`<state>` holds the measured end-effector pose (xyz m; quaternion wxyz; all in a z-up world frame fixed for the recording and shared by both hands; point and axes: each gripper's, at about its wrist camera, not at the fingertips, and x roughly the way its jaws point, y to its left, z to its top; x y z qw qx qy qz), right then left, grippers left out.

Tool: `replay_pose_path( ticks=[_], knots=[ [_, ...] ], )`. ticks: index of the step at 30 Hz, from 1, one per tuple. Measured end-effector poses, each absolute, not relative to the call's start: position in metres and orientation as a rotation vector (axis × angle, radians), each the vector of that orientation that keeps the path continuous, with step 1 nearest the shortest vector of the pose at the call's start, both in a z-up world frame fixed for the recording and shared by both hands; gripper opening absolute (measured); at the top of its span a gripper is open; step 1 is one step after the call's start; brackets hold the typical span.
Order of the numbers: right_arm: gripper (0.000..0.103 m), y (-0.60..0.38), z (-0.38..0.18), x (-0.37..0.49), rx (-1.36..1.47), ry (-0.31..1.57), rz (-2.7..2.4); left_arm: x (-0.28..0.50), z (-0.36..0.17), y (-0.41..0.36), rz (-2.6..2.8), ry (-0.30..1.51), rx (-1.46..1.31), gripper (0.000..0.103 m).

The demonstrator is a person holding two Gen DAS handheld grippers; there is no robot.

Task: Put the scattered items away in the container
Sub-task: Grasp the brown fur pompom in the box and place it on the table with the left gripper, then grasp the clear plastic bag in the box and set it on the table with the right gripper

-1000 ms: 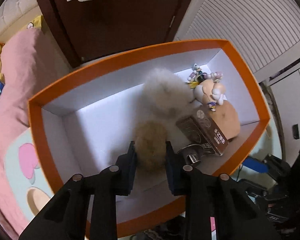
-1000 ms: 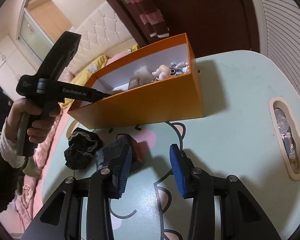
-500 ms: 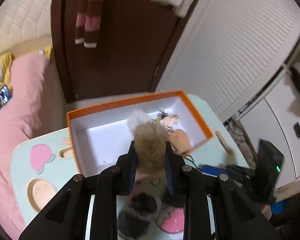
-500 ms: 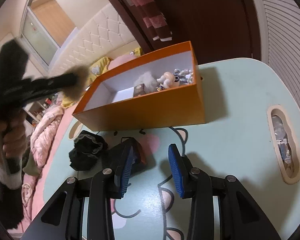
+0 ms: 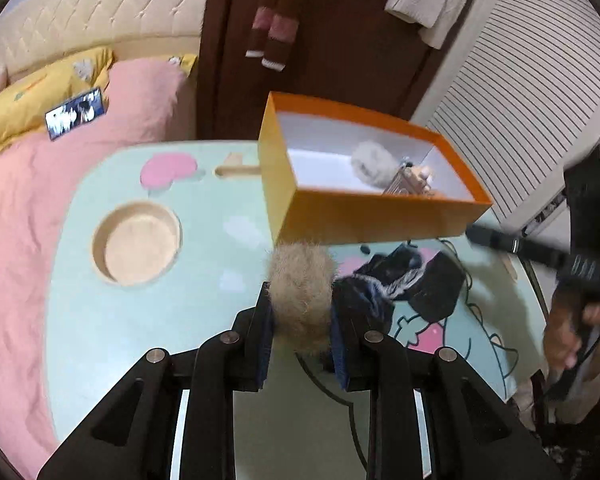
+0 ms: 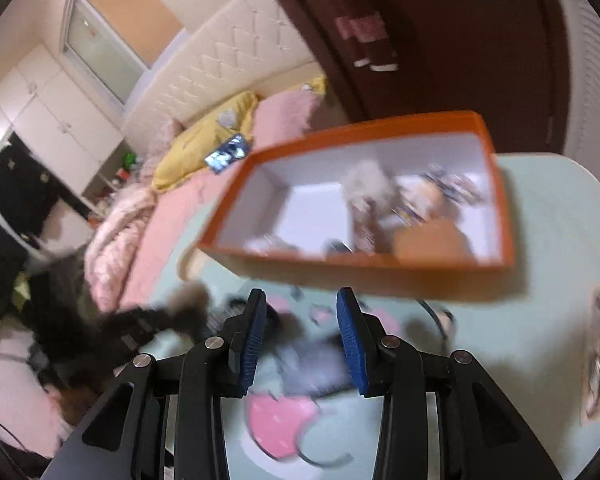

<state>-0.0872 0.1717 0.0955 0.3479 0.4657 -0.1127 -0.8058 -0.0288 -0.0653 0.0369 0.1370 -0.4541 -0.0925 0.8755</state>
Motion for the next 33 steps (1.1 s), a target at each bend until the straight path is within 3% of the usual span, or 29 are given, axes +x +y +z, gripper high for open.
replay_pose_path(
  ticks=[8,10,12,14,19,24,26,29,33],
  knots=[
    [0.036,0.113,0.116,-0.145,1.299,-0.216,-1.939,-0.025,0.026,-0.065,2.561,-0.298,-1.238,0.026],
    [0.04,0.096,0.108,-0.16,1.391,-0.216,-1.857,-0.025,0.023,-0.065,2.564,-0.32,-1.232,0.035],
    [0.049,0.082,0.097,-0.17,1.483,-0.196,-1.794,-0.024,0.019,-0.066,2.562,-0.366,-1.217,0.058],
    [0.053,0.067,0.085,-0.177,1.562,-0.164,-1.742,-0.021,0.017,-0.069,2.577,-0.422,-1.168,0.066],
    [0.054,0.051,0.068,-0.185,1.671,-0.082,-1.713,-0.019,0.01,-0.072,2.572,-0.479,-1.154,0.066],
    [0.067,0.039,0.053,-0.187,1.734,-0.003,-1.713,-0.018,0.01,-0.074,2.554,-0.506,-1.136,0.067],
    [0.061,0.037,0.056,-0.184,1.689,0.047,-1.745,-0.017,0.01,-0.075,2.555,-0.517,-1.135,0.067],
    [0.033,0.036,0.056,-0.185,1.665,0.064,-1.75,-0.016,0.009,-0.076,2.555,-0.537,-1.134,0.067],
    [0.033,0.045,0.059,-0.186,1.603,0.011,-1.803,-0.016,0.009,-0.076,2.552,-0.555,-1.129,0.067]
  ],
)
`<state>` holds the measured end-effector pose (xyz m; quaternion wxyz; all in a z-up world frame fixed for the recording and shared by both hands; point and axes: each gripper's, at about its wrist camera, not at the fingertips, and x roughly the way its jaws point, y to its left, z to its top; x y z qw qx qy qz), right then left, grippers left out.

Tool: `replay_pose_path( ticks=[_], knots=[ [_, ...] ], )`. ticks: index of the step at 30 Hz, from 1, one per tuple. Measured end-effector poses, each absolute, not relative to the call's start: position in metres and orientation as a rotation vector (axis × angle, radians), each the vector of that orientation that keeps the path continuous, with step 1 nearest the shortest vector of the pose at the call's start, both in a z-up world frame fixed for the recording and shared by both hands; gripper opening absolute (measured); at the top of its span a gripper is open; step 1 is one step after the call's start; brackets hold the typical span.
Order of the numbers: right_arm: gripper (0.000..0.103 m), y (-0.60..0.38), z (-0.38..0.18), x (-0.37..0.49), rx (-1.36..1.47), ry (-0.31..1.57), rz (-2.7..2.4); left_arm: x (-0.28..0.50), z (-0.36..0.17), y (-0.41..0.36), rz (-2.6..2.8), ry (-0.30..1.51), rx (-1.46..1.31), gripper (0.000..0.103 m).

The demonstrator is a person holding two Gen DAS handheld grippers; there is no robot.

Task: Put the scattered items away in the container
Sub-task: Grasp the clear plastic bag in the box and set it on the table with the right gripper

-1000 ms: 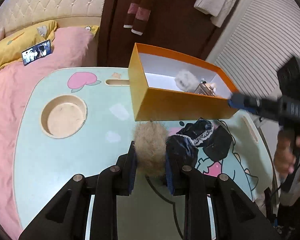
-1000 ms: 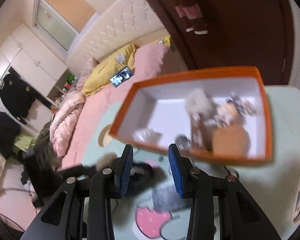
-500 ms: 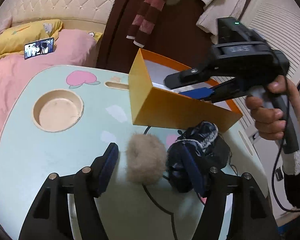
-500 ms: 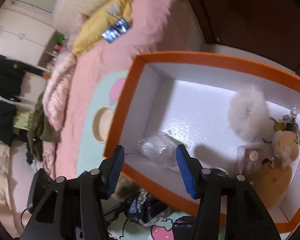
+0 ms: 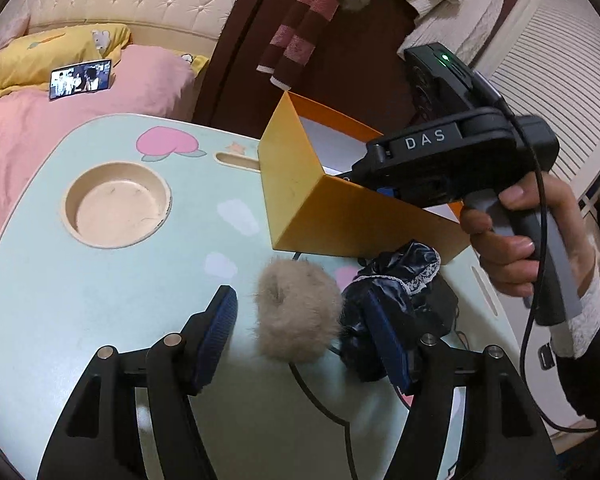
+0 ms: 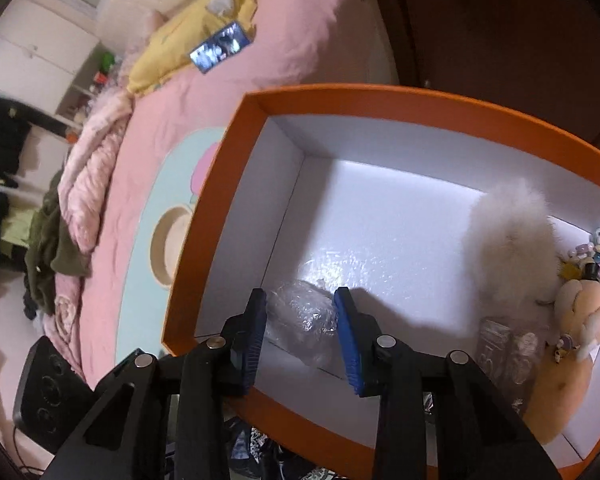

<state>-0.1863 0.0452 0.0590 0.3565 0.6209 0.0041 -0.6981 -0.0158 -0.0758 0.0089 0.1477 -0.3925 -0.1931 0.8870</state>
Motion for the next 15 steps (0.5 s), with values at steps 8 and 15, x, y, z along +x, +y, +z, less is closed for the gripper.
replay_pose_path(
  ticks=[8,15],
  knots=[
    [0.033,0.082,0.111,-0.167,1.337,-0.129,-1.913,-0.017,0.008,-0.077,2.55,-0.584,-1.124,0.067],
    [0.033,0.119,0.129,-0.138,1.243,-0.261,-1.886,-0.019,0.008,-0.078,2.558,-0.59,-1.122,0.067]
  ],
)
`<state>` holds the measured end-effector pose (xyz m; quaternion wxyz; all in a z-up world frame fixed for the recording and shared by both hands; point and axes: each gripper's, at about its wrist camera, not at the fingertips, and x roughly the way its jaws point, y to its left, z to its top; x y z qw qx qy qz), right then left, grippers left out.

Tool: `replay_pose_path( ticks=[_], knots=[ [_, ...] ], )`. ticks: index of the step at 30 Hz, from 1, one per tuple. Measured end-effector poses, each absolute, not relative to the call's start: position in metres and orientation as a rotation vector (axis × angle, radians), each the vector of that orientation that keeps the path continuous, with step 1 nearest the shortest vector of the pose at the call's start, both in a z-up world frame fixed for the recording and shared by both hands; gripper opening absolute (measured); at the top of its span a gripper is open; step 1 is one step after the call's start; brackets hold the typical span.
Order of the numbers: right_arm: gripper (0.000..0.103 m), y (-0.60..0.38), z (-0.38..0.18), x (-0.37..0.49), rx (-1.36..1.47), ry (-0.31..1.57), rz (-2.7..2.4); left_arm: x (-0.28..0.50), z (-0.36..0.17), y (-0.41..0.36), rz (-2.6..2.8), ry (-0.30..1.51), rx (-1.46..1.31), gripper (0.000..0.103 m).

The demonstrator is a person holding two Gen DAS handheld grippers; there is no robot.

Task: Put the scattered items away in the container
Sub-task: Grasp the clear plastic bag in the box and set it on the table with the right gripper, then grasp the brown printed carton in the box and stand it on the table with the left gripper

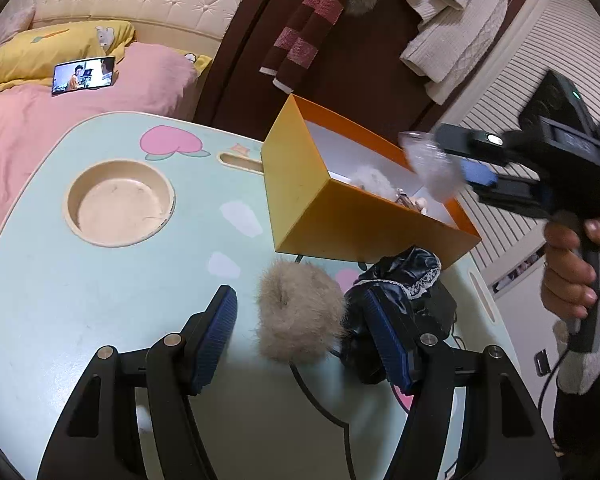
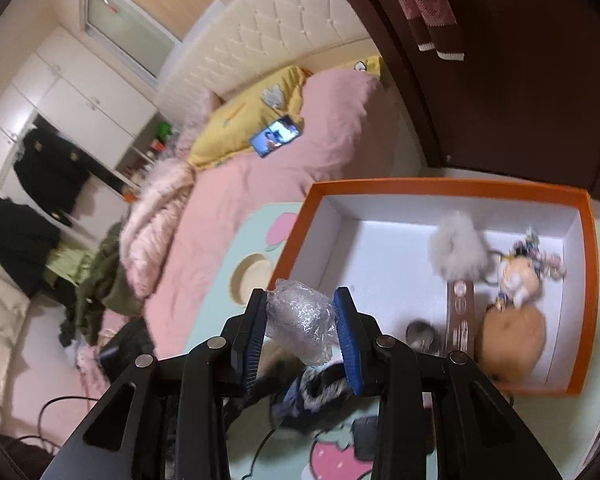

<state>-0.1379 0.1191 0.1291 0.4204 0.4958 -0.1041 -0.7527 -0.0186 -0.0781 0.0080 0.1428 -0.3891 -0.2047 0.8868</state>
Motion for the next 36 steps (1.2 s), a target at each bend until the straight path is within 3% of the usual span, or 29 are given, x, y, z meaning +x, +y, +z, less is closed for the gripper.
replay_pose_path(
  ticks=[19,25,31,35,36],
  knots=[
    [0.033,0.236,0.071,-0.084,1.208,-0.576,-2.163,-0.017,0.012,-0.091,2.525,-0.68,-1.04,0.067],
    [0.033,0.231,0.05,-0.076,1.271,-0.492,-2.22,-0.02,0.015,-0.095,2.509,-0.721,-1.055,0.067],
    [0.035,0.213,0.043,-0.069,1.262,-0.43,-2.188,-0.026,0.044,-0.09,2.49,-0.634,-1.027,0.067],
    [0.062,0.218,0.051,-0.062,1.168,-0.424,-2.251,-0.048,0.076,-0.069,2.461,-0.505,-1.039,0.067],
    [0.064,0.221,0.055,-0.06,1.14,-0.418,-2.268,-0.054,0.083,-0.062,2.445,-0.482,-1.053,0.067]
  ],
)
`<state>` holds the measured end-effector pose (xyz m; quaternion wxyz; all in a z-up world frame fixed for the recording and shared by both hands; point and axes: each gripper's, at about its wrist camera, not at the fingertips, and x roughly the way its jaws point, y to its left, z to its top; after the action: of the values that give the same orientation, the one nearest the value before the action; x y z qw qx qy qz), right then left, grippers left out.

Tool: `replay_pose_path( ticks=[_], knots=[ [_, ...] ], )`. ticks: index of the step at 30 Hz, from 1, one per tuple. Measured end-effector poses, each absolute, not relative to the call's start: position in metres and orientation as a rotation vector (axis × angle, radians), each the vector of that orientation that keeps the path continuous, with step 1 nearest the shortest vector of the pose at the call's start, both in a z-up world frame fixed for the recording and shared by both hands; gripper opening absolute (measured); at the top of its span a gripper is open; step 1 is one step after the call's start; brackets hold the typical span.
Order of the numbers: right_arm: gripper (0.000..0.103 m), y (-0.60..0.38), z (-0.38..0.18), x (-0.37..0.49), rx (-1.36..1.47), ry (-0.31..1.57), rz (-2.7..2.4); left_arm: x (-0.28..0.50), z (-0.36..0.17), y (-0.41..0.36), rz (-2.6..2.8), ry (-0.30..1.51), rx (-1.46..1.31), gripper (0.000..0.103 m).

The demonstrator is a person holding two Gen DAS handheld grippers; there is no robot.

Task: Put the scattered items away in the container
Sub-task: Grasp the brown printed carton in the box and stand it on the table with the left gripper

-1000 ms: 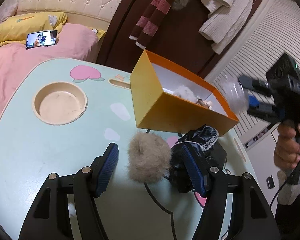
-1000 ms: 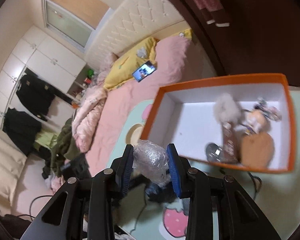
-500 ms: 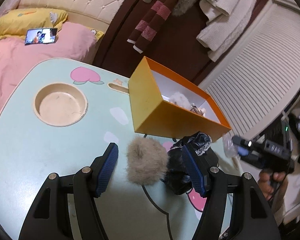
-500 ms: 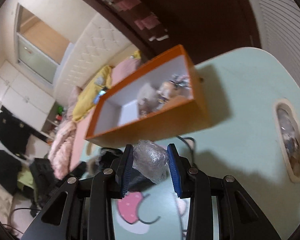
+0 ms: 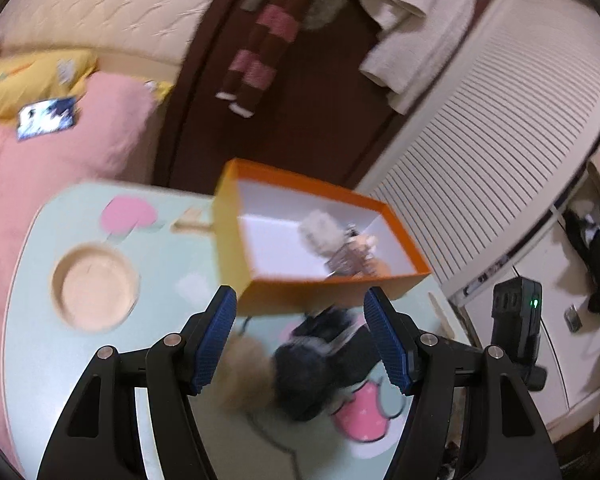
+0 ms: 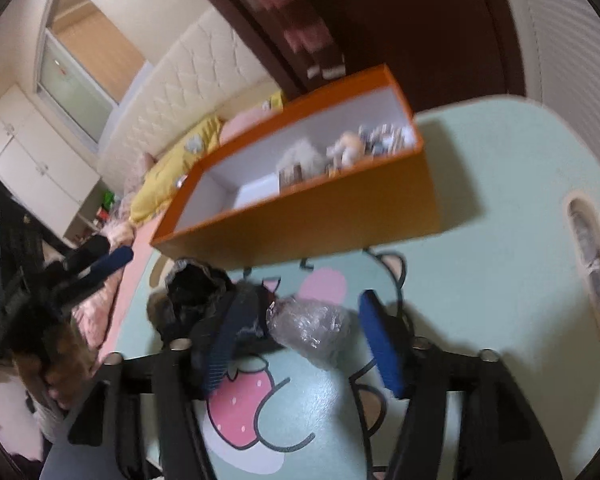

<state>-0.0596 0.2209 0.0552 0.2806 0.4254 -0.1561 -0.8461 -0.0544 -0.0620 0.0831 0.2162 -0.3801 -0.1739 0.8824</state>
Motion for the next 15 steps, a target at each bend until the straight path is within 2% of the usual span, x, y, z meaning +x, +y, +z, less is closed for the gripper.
replay_pose_path(
  ticks=[5,9,15],
  knots=[
    [0.064,0.228,0.054,-0.059,1.134,-0.408,-2.257,-0.112,0.104,-0.006,2.29,-0.466,-1.276,0.067],
    [0.064,0.234,0.054,-0.056,1.122,-0.421,-2.254,-0.155,0.092,0.046,2.191,-0.301,-1.509,0.067],
    [0.064,0.238,0.053,-0.05,1.089,-0.474,-2.202,-0.184,0.055,0.082,2.129,-0.268,-1.716,0.066]
  ],
)
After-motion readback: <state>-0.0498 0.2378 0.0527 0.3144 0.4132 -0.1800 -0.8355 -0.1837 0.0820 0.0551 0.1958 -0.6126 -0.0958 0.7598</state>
